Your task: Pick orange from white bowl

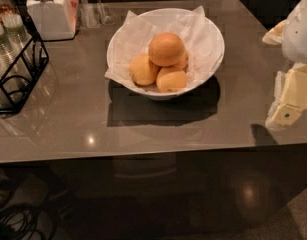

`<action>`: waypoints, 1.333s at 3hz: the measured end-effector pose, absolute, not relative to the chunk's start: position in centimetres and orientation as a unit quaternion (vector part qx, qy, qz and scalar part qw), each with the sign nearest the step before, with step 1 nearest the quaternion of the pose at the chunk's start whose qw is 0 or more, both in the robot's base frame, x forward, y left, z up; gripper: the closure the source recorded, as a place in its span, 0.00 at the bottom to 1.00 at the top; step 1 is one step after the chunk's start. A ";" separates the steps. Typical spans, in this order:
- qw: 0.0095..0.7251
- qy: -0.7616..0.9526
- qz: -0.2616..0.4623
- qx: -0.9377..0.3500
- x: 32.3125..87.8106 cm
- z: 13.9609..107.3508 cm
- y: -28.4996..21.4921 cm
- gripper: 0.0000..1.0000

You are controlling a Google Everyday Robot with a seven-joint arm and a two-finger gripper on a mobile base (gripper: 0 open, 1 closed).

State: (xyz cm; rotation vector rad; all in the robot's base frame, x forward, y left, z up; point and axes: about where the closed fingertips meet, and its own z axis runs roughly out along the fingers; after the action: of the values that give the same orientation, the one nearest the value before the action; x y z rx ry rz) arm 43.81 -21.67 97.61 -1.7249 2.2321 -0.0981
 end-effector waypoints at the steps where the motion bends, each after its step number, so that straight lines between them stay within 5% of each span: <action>1: 0.159 0.781 -0.034 -0.603 43.8 97.6 -21.7 0.00; 4: 0.206 0.759 0.016 -0.618 48.0 98.8 -18.6 0.00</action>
Offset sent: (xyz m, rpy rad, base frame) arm 0.0240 0.0152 0.0057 0.1011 0.0024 0.0393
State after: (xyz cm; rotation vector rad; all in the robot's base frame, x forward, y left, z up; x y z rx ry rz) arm 48.04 -18.56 98.81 -1.7225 2.1142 0.0443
